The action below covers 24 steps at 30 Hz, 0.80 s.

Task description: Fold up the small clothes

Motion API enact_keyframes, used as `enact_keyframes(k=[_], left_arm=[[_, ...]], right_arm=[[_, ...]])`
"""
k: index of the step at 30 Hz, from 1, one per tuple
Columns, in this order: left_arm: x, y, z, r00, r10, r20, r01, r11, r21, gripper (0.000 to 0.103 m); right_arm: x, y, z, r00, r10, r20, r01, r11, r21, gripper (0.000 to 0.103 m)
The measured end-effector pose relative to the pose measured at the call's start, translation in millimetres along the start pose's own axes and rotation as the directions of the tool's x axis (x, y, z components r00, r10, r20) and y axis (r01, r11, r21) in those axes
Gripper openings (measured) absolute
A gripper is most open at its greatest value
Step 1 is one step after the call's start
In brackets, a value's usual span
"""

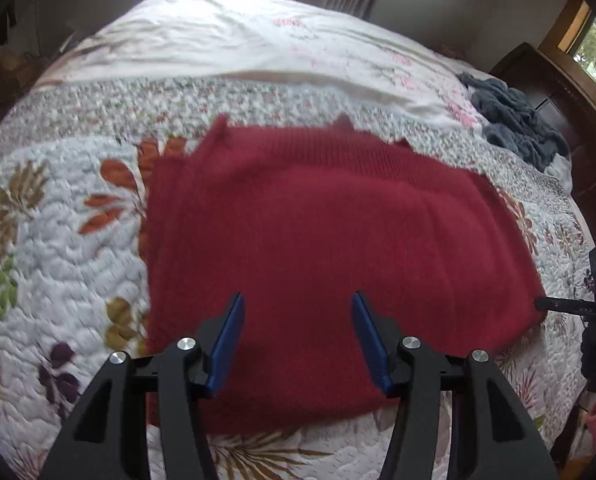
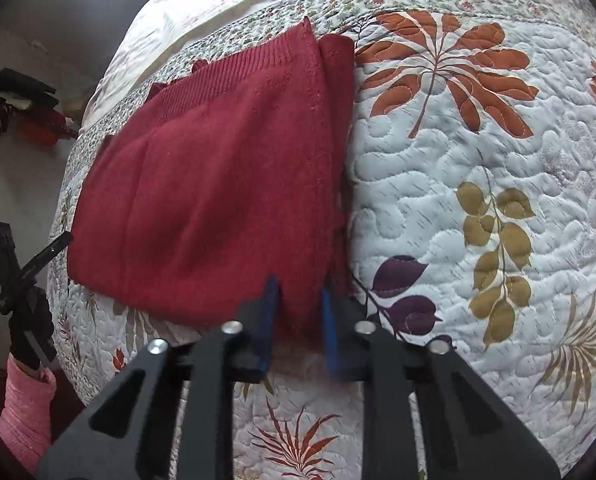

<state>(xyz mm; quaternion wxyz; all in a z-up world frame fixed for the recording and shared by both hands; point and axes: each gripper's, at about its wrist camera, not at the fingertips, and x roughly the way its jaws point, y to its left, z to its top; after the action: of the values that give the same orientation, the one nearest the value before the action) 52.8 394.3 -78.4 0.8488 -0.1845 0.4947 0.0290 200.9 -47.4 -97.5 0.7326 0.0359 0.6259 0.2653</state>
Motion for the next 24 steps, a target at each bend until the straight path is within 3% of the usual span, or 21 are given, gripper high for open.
enact_keyframes(k=[6,10,15,20,24], left_arm=[[21.2,6.6,-8.4,0.998,0.014,-0.057,-0.014,1.000,-0.004,0.055],[25.5,11.9,-7.8,0.998,0.003,-0.065,-0.004,1.000,-0.026,0.055],[28.2,11.0,-9.5,0.998,0.004,-0.060,-0.006,1.000,-0.025,0.055],[30.2,11.0,-10.3,0.998,0.006,-0.056,-0.007,1.000,-0.023,0.056],[25.9,7.8,-5.9,0.999,0.009,-0.054,-0.011,0.999,-0.041,0.056]], right_arm=[[-18.8,-7.8,-5.0,1.000,0.006,0.028,-0.006,1.000,0.023,0.008],[2.0,-20.2,-11.2,1.000,-0.009,-0.030,0.011,0.998,0.060,0.008],[15.8,-30.4,-17.0,0.999,-0.002,-0.033,0.005,0.995,0.095,0.009],[19.3,-29.0,-14.8,0.999,-0.021,-0.034,0.024,0.996,0.087,0.011],[7.1,-22.9,-4.8,1.000,0.008,-0.007,-0.007,0.996,0.090,0.018]])
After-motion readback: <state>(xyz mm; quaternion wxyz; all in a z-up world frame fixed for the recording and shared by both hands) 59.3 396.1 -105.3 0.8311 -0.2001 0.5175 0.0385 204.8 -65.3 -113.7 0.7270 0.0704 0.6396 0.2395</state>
